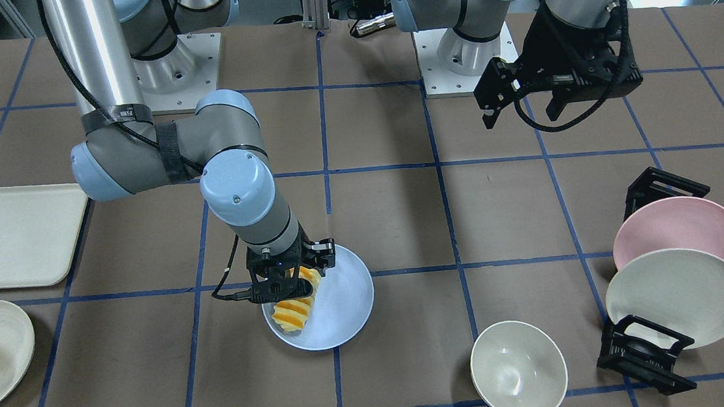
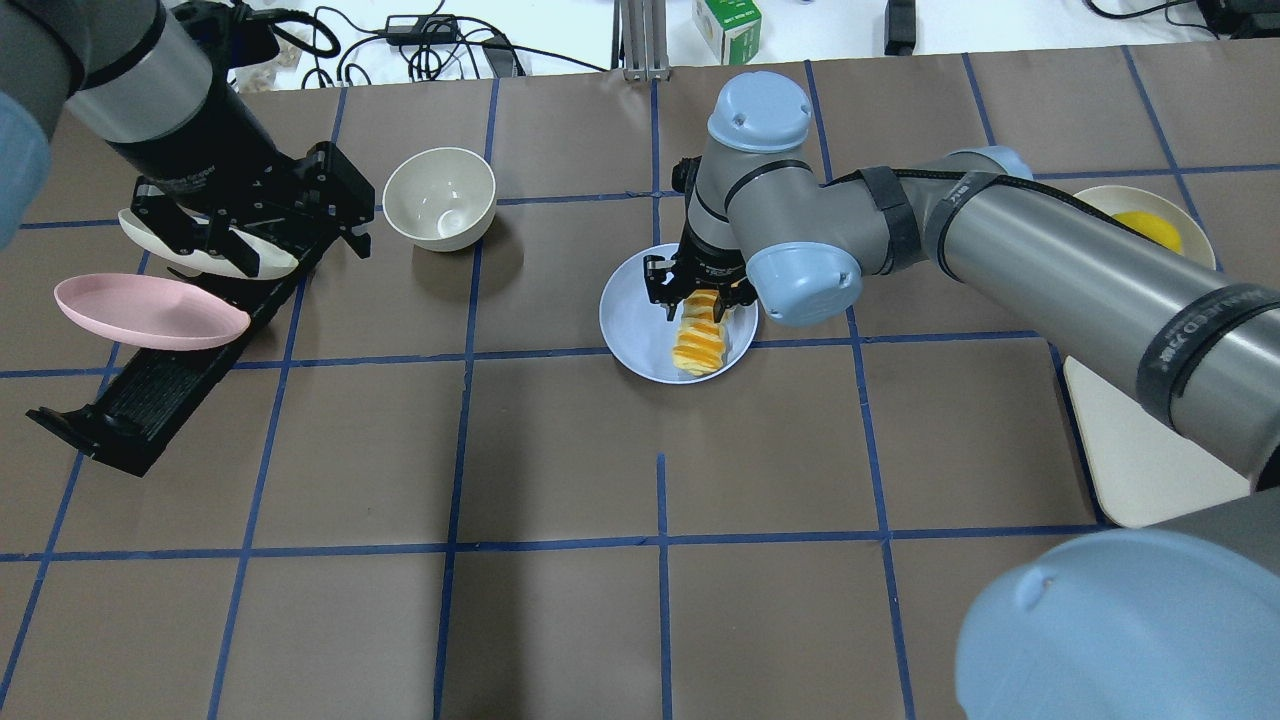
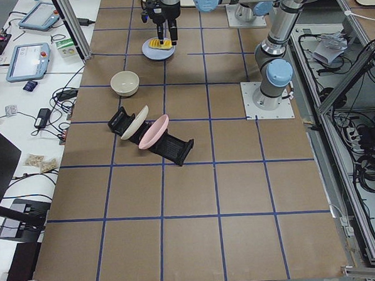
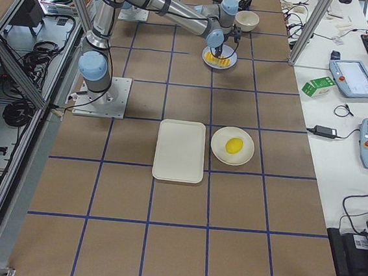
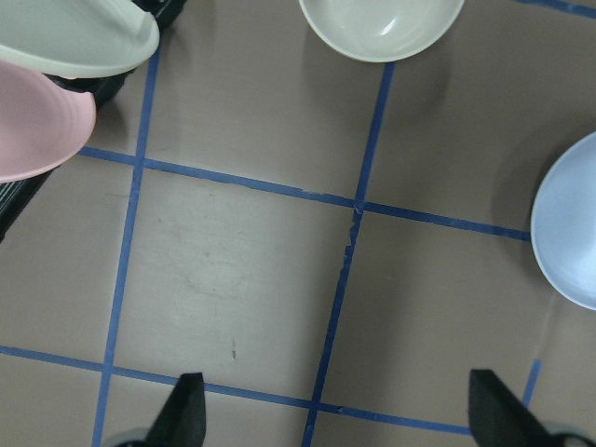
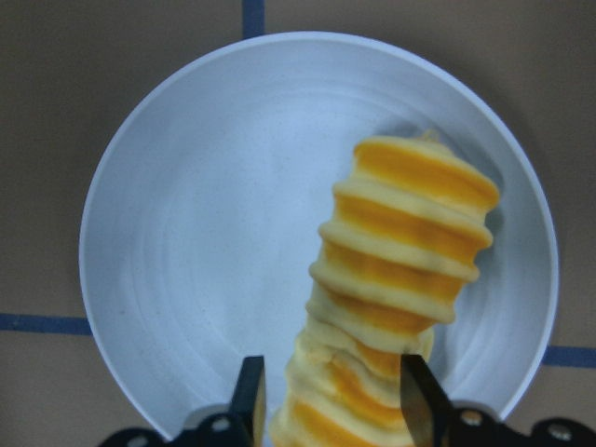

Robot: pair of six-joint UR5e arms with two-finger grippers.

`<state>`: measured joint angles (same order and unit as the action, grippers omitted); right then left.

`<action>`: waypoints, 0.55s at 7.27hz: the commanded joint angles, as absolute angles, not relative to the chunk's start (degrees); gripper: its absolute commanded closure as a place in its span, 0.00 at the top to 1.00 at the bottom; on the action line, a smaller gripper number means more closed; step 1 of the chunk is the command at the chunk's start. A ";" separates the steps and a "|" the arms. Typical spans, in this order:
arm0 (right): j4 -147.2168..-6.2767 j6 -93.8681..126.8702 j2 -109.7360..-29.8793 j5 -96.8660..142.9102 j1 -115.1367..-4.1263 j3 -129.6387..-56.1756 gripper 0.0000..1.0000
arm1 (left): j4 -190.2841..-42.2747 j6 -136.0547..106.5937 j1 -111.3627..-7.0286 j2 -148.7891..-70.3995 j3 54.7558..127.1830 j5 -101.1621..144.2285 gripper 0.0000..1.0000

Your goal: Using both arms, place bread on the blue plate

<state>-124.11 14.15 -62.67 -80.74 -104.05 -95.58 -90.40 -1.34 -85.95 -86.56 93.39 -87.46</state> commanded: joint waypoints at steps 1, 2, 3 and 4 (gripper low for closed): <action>-122.27 13.80 -64.76 -81.12 -101.88 -93.19 1.00 | -90.26 -0.97 -86.75 -84.64 96.32 -90.85 1.00; -113.21 13.28 -67.12 -81.21 -99.95 -89.51 1.00 | -90.26 -0.71 -86.75 -84.73 96.33 -91.40 1.00; -108.85 12.40 -70.28 -81.56 -97.93 -87.30 1.00 | -90.09 -0.62 -86.05 -84.81 96.15 -91.84 1.00; -101.50 12.13 -76.14 -85.57 -97.82 -87.45 1.00 | -89.57 -0.62 -85.70 -85.25 95.98 -94.28 1.00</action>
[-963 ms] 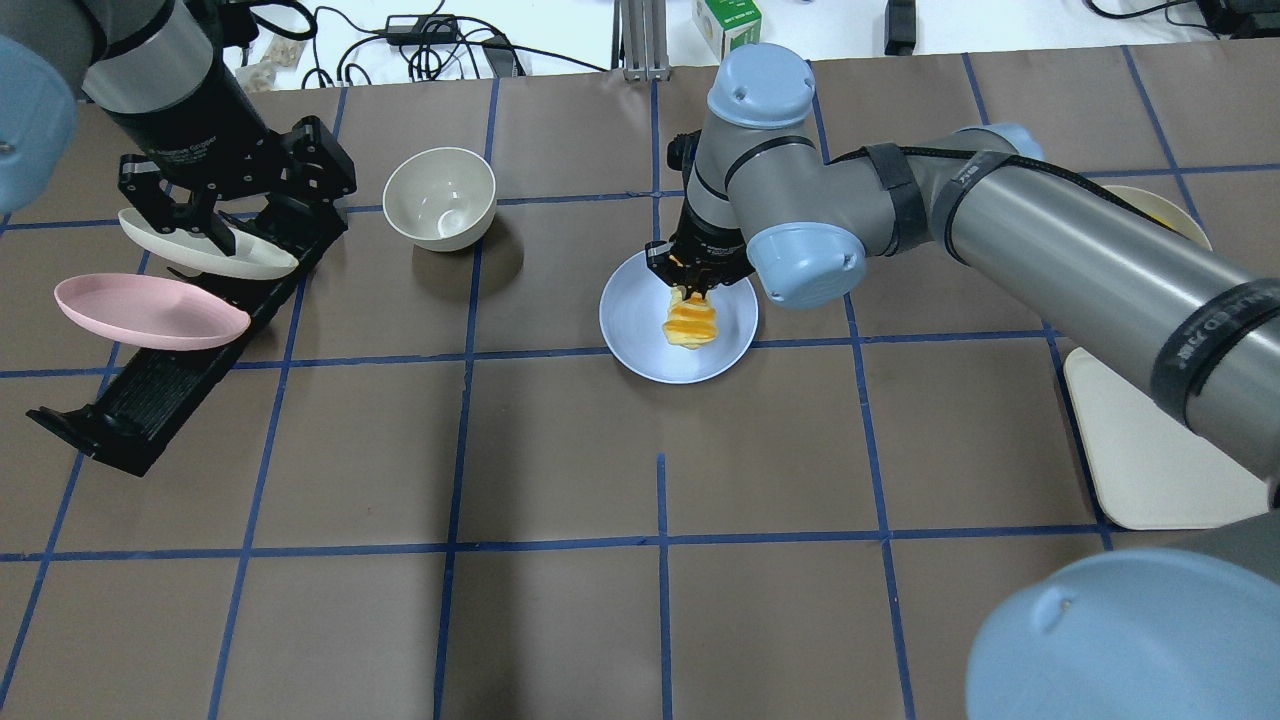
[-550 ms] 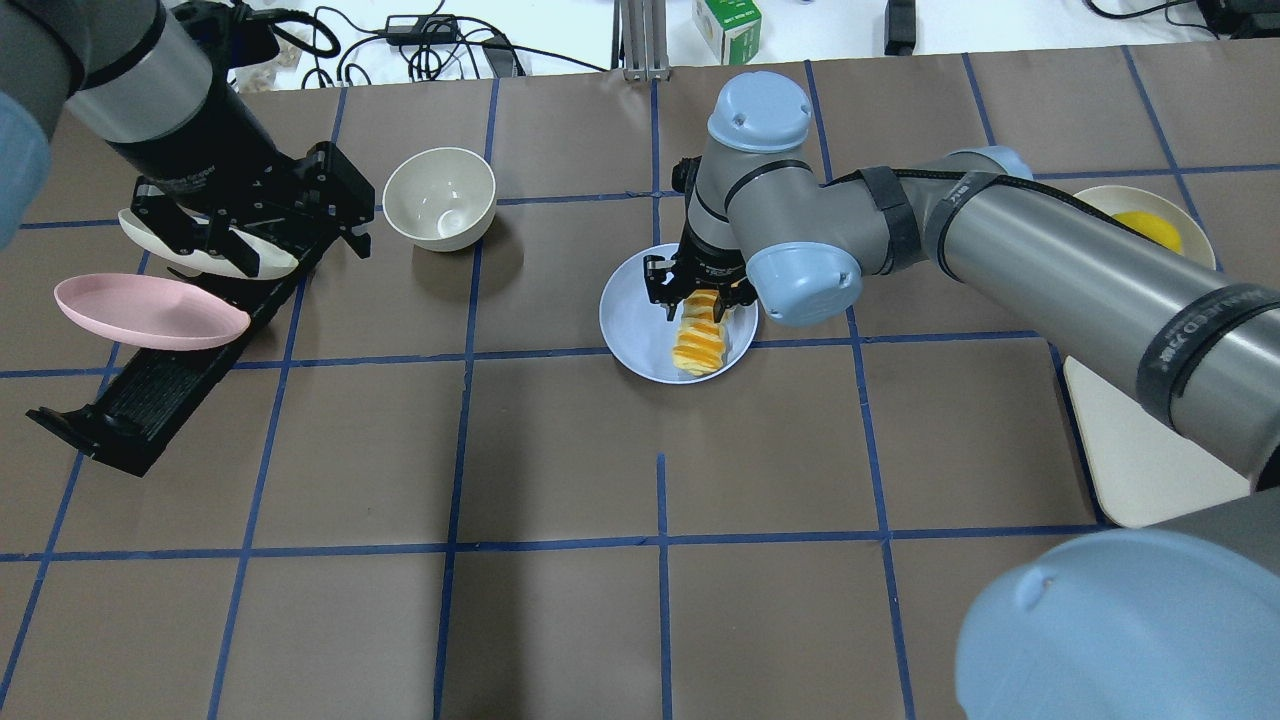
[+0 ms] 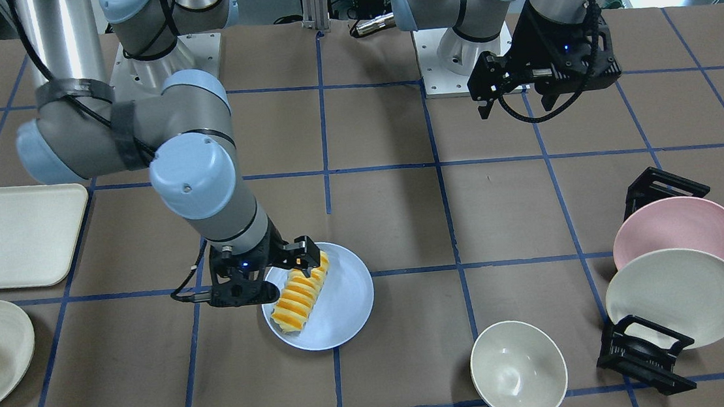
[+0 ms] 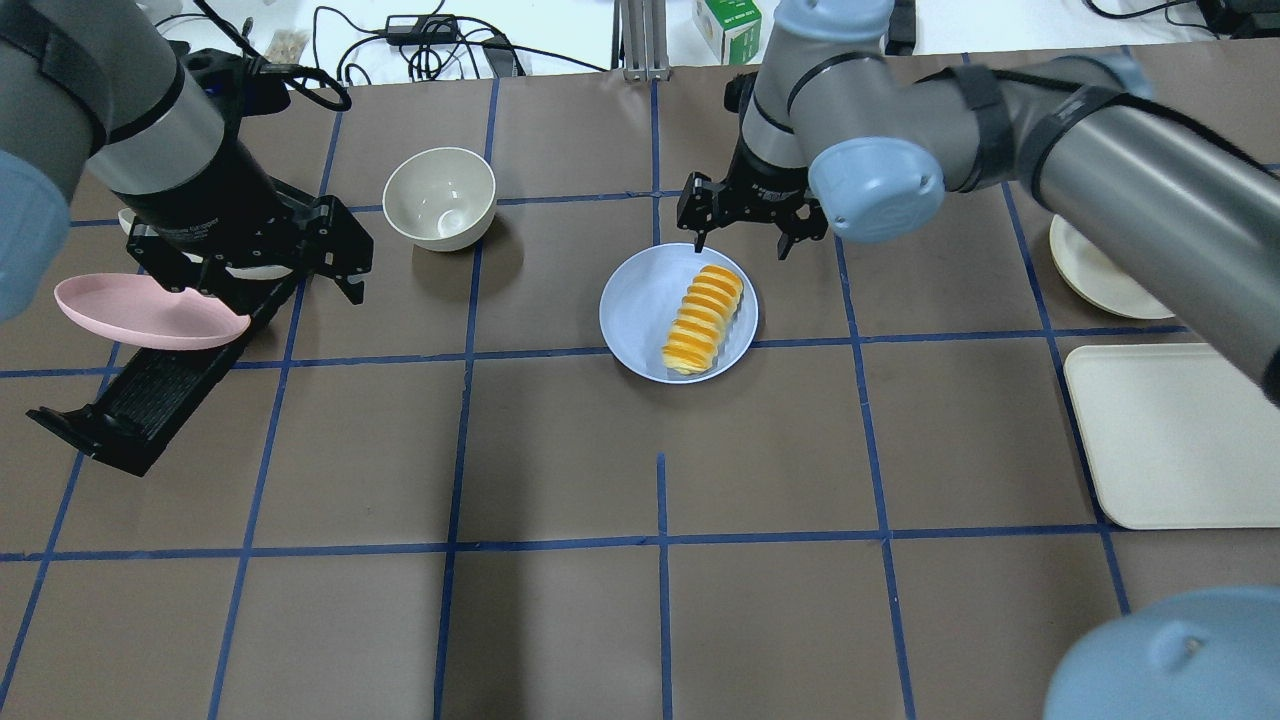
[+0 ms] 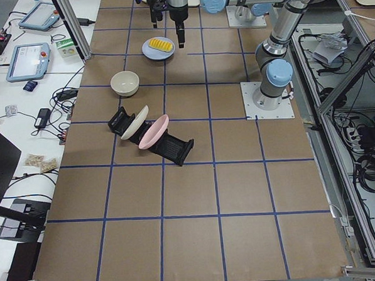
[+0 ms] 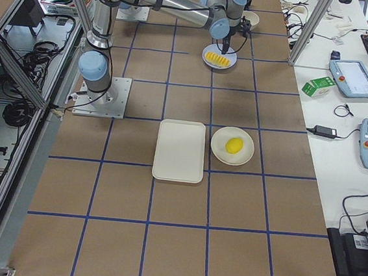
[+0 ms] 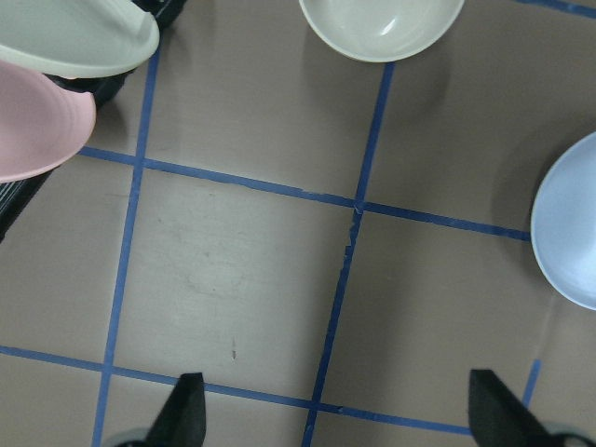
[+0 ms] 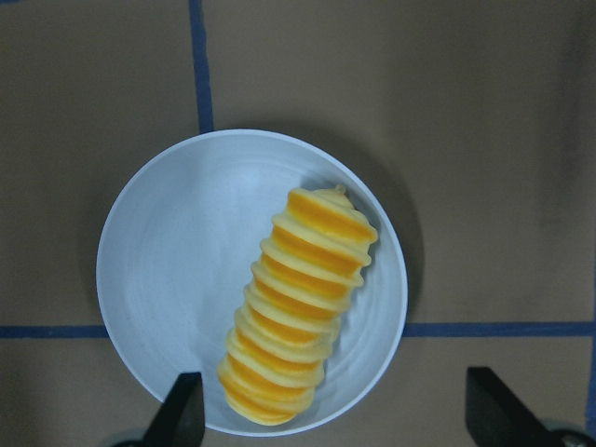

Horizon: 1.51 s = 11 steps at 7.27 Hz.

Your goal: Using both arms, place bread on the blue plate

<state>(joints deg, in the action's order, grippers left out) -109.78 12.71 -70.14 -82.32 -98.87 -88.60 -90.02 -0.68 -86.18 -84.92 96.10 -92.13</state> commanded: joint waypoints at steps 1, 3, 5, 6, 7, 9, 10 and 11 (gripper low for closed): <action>-95.34 11.78 -81.51 -87.69 -97.13 -87.71 1.00 | -89.56 -0.70 -85.87 -85.69 95.98 -93.78 1.00; -90.45 12.05 -89.45 -87.54 -95.20 -87.89 1.00 | -89.47 -0.79 -85.87 -85.78 95.19 -93.43 1.00; -90.88 7.58 -89.48 -86.40 -92.64 -86.50 1.00 | -89.47 -0.88 -85.87 -85.78 95.19 -91.49 1.00; -90.79 4.34 -87.56 -86.57 -92.64 -84.22 1.00 | -89.47 -0.88 -85.87 -85.78 95.19 -91.06 1.00; -90.70 3.18 -85.36 -86.40 -92.64 -81.68 1.00 | -89.47 -0.88 -85.87 -85.87 95.19 -91.32 1.00; -90.70 0.27 -82.28 -86.31 -93.59 -80.42 1.00 | -89.47 -0.70 -85.78 -85.87 95.62 -91.76 1.00; -90.88 -0.43 -81.57 -86.92 -94.13 -79.98 1.00 | -89.47 -0.70 -85.78 -85.96 95.54 -91.67 1.00; -90.70 -0.61 -81.56 -87.27 -94.13 -80.07 1.00 | -89.47 -0.70 -85.69 -85.96 95.71 -91.67 1.00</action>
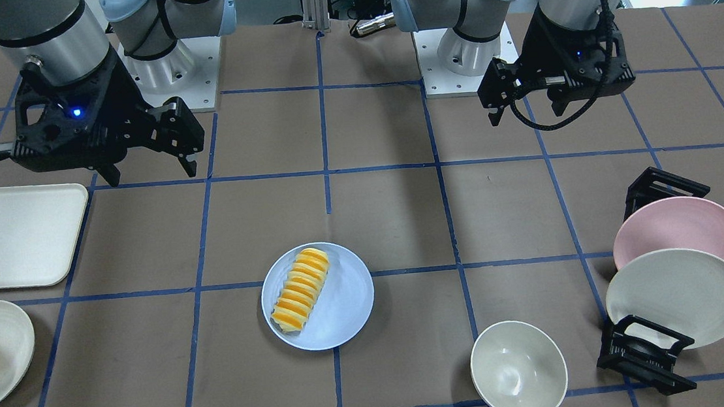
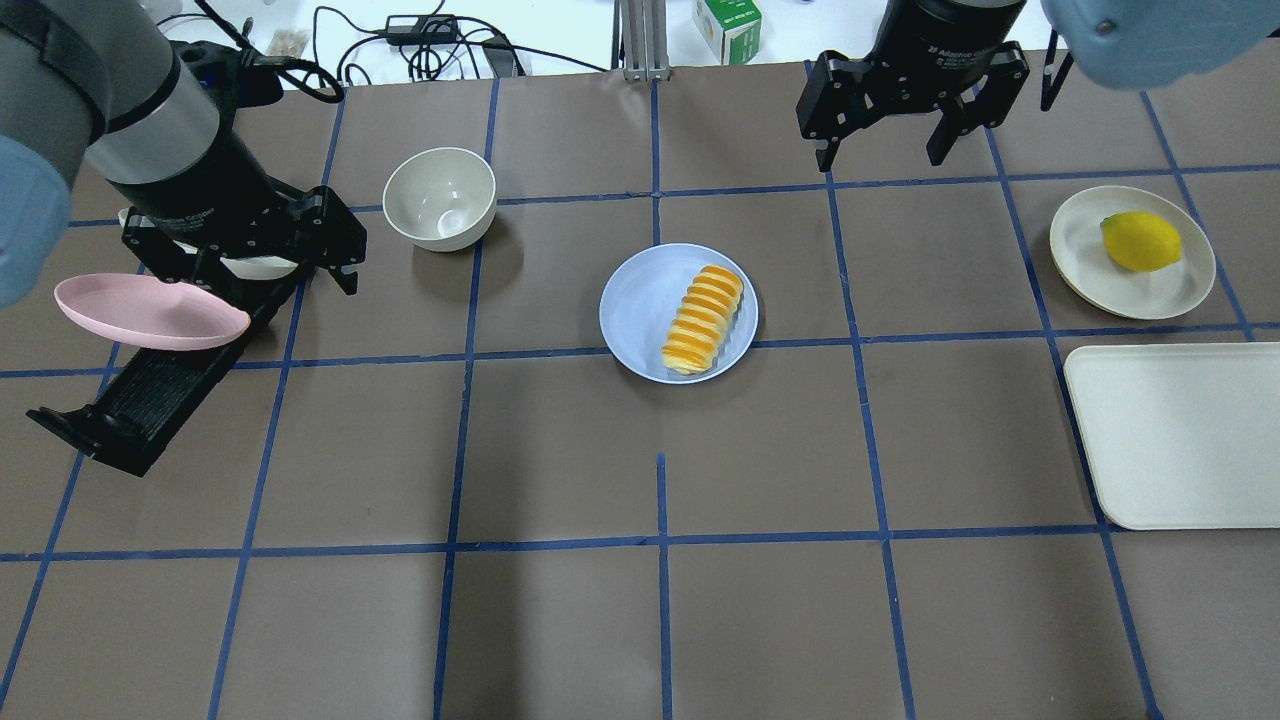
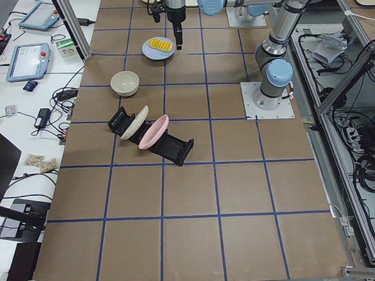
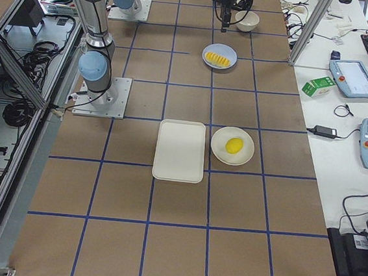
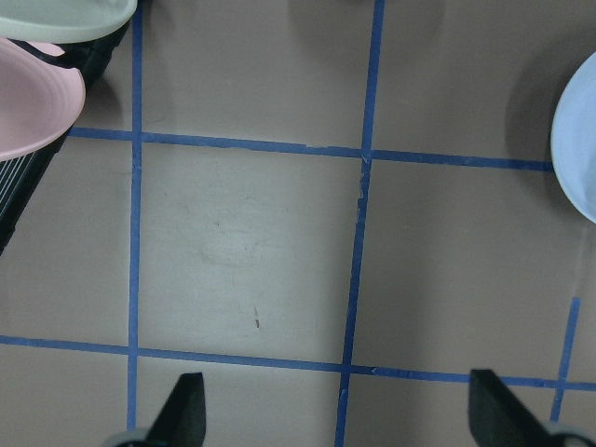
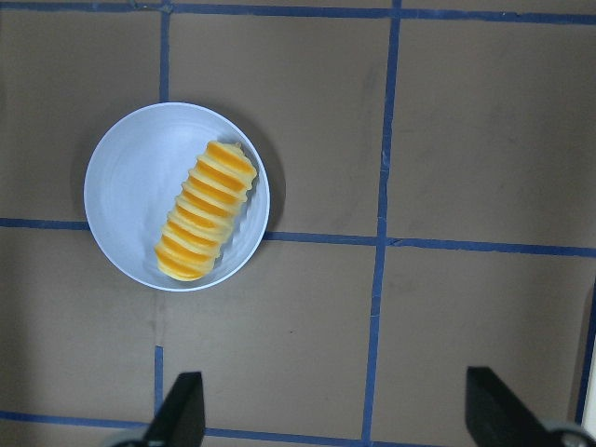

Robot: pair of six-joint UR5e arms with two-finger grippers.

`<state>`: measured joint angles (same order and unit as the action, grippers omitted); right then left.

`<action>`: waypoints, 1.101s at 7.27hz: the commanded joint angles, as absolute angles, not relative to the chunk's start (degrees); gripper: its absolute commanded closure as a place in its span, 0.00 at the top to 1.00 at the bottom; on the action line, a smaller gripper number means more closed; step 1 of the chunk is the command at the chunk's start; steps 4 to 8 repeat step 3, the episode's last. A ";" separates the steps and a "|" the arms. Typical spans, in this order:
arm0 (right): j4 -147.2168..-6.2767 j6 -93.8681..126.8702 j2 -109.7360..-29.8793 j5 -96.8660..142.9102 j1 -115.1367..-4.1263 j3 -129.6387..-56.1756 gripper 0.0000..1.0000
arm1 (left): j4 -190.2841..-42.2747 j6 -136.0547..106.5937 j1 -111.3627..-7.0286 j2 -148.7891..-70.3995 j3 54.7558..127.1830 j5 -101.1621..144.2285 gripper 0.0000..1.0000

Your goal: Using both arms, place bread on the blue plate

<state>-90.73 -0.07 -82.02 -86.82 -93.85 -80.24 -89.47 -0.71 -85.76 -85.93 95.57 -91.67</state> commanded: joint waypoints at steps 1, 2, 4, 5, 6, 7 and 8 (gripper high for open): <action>-90.44 -1.22 -81.56 -87.36 -94.13 -79.98 1.00 | -89.47 -0.70 -85.69 -85.96 95.89 -91.76 1.00; -90.18 -1.32 -81.74 -87.36 -94.13 -79.89 1.00 | -89.47 -0.70 -85.69 -85.96 95.98 -91.84 1.00; -90.18 -1.23 -81.65 -87.28 -94.13 -79.72 1.00 | -89.47 -0.70 -85.69 -85.87 95.98 -91.50 1.00; -90.18 -1.23 -81.65 -87.28 -94.13 -79.72 1.00 | -89.47 -0.70 -85.69 -85.87 95.98 -91.50 1.00; -90.18 -1.23 -81.65 -87.28 -94.13 -79.72 1.00 | -89.47 -0.70 -85.69 -85.87 95.98 -91.50 1.00; -90.18 -1.23 -81.65 -87.28 -94.13 -79.72 1.00 | -89.47 -0.70 -85.69 -85.87 95.98 -91.50 1.00; -90.18 -1.23 -81.65 -87.28 -94.13 -79.72 1.00 | -89.47 -0.70 -85.69 -85.87 95.98 -91.50 1.00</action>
